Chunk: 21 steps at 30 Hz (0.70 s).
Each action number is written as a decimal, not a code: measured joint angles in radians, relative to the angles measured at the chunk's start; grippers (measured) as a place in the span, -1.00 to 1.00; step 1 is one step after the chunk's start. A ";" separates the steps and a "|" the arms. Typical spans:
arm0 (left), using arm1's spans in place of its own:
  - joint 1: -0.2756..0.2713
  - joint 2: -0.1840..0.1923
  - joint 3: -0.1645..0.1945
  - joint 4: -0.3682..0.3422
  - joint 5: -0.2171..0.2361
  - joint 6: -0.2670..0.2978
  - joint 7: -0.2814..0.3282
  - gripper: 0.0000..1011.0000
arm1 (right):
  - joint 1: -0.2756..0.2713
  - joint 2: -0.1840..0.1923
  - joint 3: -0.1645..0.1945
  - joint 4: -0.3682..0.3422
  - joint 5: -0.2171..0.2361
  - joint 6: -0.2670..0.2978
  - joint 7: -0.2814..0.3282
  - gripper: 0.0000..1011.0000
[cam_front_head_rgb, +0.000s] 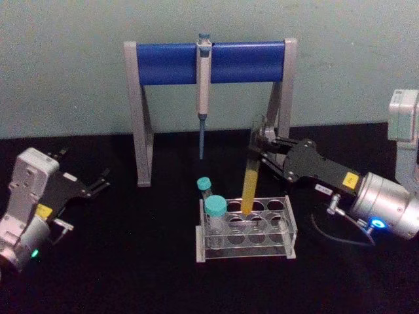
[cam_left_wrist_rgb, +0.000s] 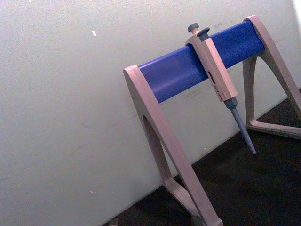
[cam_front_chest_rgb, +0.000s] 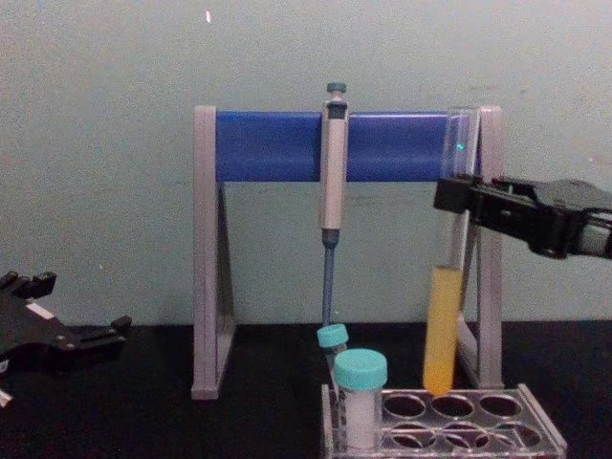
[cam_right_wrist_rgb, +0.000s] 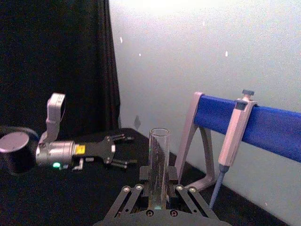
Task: Pick up the test tube from the test tube rack, shake it, then place it back into the test tube rack.
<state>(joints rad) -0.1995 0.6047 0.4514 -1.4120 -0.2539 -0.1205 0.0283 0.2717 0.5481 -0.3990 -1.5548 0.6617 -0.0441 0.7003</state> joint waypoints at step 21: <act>0.000 0.000 0.000 0.000 0.000 0.000 0.000 0.98 | -0.009 0.017 -0.008 0.005 -0.081 -0.034 -0.098 -0.55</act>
<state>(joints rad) -0.1996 0.6047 0.4514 -1.4120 -0.2539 -0.1205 0.0283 0.2626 0.5647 -0.4066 -1.5500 0.5808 -0.0784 0.6025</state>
